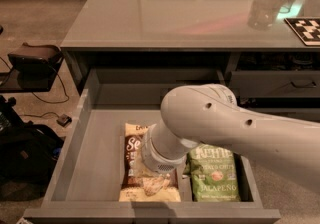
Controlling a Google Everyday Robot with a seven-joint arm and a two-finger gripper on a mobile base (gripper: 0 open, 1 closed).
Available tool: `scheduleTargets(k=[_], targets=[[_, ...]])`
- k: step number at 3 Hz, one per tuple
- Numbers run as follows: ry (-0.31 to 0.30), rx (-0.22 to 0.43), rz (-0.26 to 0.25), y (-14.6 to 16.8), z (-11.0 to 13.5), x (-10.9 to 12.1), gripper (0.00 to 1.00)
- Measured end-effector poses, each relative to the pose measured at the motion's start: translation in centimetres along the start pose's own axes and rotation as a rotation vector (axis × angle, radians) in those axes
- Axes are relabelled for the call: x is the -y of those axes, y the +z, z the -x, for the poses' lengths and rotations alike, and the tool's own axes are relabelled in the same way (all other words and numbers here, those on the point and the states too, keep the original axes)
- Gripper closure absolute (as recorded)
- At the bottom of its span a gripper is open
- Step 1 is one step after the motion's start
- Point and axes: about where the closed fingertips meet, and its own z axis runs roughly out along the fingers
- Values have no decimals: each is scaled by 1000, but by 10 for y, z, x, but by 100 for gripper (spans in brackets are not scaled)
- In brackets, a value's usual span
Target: Pick brown chip bag from top drawer and place on counter
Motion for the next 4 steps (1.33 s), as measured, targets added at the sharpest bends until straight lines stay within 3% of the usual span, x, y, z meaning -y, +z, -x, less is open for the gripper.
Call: scheduleTargets(k=[2,3,4], targets=[[9,16,-5,0,-3,0,11],[21,26,-11,4,-8,5,0],[53,29,-18,11,-19,16,0]])
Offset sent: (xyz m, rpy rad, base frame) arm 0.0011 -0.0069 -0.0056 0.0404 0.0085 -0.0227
